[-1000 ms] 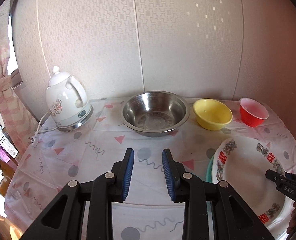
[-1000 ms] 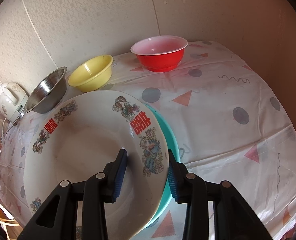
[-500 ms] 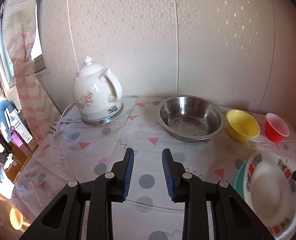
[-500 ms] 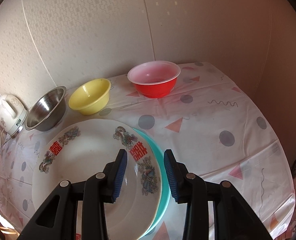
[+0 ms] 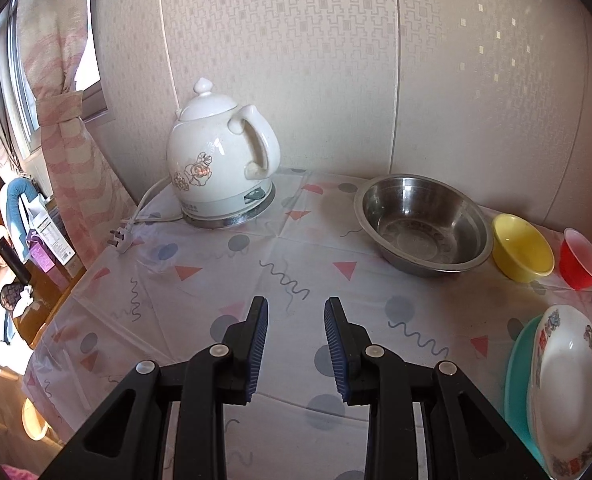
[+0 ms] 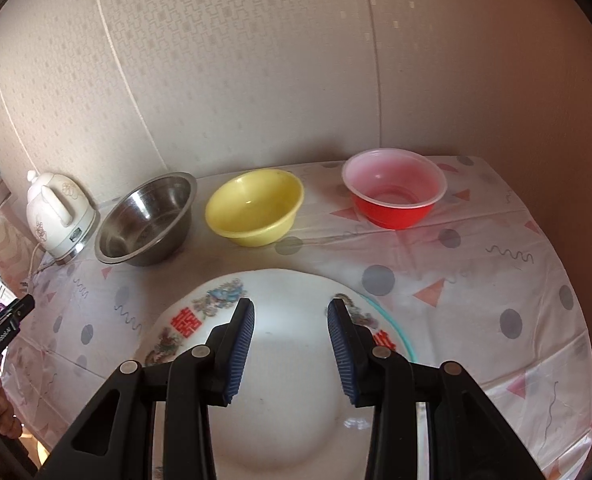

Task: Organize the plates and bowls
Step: 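Move both grippers to the rim of the steel bowl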

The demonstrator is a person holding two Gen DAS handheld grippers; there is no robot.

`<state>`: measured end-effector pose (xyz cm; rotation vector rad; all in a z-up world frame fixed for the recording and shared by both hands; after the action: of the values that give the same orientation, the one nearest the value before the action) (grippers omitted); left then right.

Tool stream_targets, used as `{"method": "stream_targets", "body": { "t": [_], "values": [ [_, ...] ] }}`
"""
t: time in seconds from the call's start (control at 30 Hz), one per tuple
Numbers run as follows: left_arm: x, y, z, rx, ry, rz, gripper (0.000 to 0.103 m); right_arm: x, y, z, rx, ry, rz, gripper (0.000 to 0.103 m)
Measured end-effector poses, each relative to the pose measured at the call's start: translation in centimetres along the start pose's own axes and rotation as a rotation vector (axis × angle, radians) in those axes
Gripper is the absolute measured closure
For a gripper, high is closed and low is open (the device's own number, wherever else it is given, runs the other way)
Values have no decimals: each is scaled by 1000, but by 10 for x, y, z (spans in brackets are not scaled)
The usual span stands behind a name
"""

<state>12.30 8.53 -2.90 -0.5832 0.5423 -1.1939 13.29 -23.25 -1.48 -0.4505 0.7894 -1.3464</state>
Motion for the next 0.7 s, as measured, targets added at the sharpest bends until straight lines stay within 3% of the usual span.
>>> {"method": "stream_targets", "body": {
  "t": [0.4, 0.7],
  "values": [
    [-12, 41, 8, -112, -47, -17, 72, -57, 43, 15, -107, -53, 175, 64],
    [-2, 52, 28, -115, -74, -138, 72, -84, 79, 35, -163, 13, 266, 64]
  ]
}}
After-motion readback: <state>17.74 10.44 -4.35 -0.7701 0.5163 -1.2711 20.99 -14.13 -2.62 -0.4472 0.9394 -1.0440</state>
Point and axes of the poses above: each gripper's, at about its wrist camera, not at the fingertips, and y roughly the way its jaws point, x to its right, z to its top, the point moved 1 cm from there along y, roughly the way its jaws point, and after that the axes turned 3 degrees about z, right-handed, at the moved point
